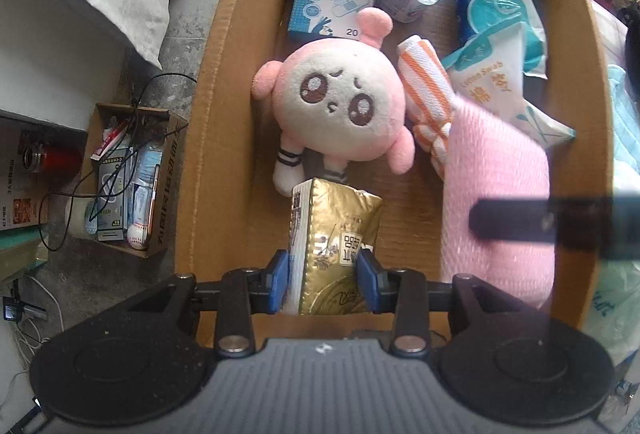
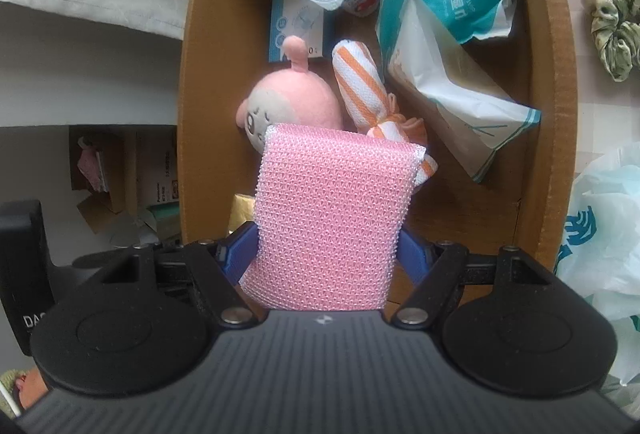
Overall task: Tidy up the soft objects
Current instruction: 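Lower the gold pack and pink pad into the box and open both grippers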
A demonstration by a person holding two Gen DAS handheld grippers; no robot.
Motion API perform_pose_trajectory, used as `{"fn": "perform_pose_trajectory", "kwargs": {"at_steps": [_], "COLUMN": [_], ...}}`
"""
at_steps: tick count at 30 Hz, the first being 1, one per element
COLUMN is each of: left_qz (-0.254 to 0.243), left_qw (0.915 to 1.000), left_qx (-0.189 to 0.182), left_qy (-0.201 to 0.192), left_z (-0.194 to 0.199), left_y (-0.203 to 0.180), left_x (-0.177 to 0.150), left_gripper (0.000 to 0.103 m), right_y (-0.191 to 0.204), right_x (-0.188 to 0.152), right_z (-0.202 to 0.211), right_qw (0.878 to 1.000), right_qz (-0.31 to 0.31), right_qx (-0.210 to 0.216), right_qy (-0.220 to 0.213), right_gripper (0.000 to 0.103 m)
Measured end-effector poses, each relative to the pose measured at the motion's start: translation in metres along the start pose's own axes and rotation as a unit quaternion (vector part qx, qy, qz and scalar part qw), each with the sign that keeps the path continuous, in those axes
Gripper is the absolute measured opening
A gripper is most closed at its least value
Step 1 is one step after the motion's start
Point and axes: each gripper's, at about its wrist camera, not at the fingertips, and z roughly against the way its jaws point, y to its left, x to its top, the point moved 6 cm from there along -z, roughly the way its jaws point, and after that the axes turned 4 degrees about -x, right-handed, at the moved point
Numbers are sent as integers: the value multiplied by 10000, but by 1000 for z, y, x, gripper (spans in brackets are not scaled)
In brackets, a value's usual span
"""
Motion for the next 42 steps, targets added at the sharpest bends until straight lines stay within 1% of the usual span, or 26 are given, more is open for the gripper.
{"fn": "perform_pose_trajectory", "kwargs": {"at_steps": [3, 7, 8, 9, 11, 13, 14, 15, 16, 18, 19, 22, 26, 31, 33, 34, 35, 37, 38, 40, 41, 42], "left_qz": [13, 33, 33, 19, -84, -129, -141, -133, -145, -251, -298, -275, -231, -236, -215, -197, -176, -154, -156, -177, -177, -182], "left_qw": [10000, 10000, 10000, 10000, 9998, 9998, 9998, 9998, 9997, 9991, 9987, 9986, 9985, 9989, 9991, 9993, 9994, 9995, 9995, 9995, 9995, 9995], "left_qx": [0, -52, -19, 19, 151, 137, 102, 91, 143, 350, 393, 338, 251, 232, 185, 156, 115, 57, 58, 60, 72, 78], "left_qy": [-55, -2, 48, 87, 81, 76, 87, 109, 110, -23, -107, -315, -429, -340, -304, -291, -277, -261, -251, -245, -246, -253], "left_z": [-9, -27, -32, -35, -39, -39, -38, -37, -35, -27, -22, -9, -2, -12, -16, -16, -16, -17, -17, -18, -18, -19], "left_y": [4, 7, 8, 9, 9, 9, 8, 7, 6, 6, 6, 3, -1, -4, -4, -4, -5, -6, -7, -8, -8, -8], "left_x": [5, 10, 10, 10, 9, 8, 7, 7, 7, 9, 11, 17, 24, 27, 27, 26, 26, 25, 25, 26, 26, 27], "left_gripper": [40, 42, 38, 37, 38, 40, 45, 54, 56, 56, 56, 55, 54, 56, 60, 60, 60, 60, 60, 60, 60, 60], "right_y": [-2, -4, -2, 0, 0, -5, -6, -5, -3, 1, 1, 3, 1, 1, -1, -6, -6, -3, -7, -1, -2, 0], "right_x": [-10, -23, -25, -28, -30, -30, -32, -34, -35, -38, -32, -28, -30, -32, -32, -31, -32, -34, -34, -35, -34, -31], "right_z": [-25, -51, -58, -64, -75, -85, -87, -87, -85, -78, -70, -59, -73, -103, -99, -91, -86, -74, -66, -56, -47, -52], "right_qw": [9995, 9979, 9976, 9972, 9968, 9964, 9965, 9966, 9968, 9974, 9976, 9981, 9963, 9924, 9924, 9928, 9933, 9948, 9955, 9957, 9948, 9939], "right_qz": [190, 360, 414, 460, 461, 326, 272, 262, 247, 199, 190, 139, 179, 390, 326, 290, 279, 244, 233, 365, 462, 511], "right_qx": [-185, -397, -390, -406, -443, -481, -447, -400, -366, -324, -344, -394, -590, -651, -691, -692, -686, -529, -534, -686, -813, -932], "right_qy": [162, 352, 399, 433, 475, 613, 657, 666, 665, 607, 566, 451, 600, 970, 963, 933, 884, 835, 748, 512, 397, 311], "right_gripper": [73, 74, 74, 74, 76, 78, 78, 78, 78, 78, 78, 78, 77, 80, 84, 91, 91, 91, 90, 89, 82, 75]}}
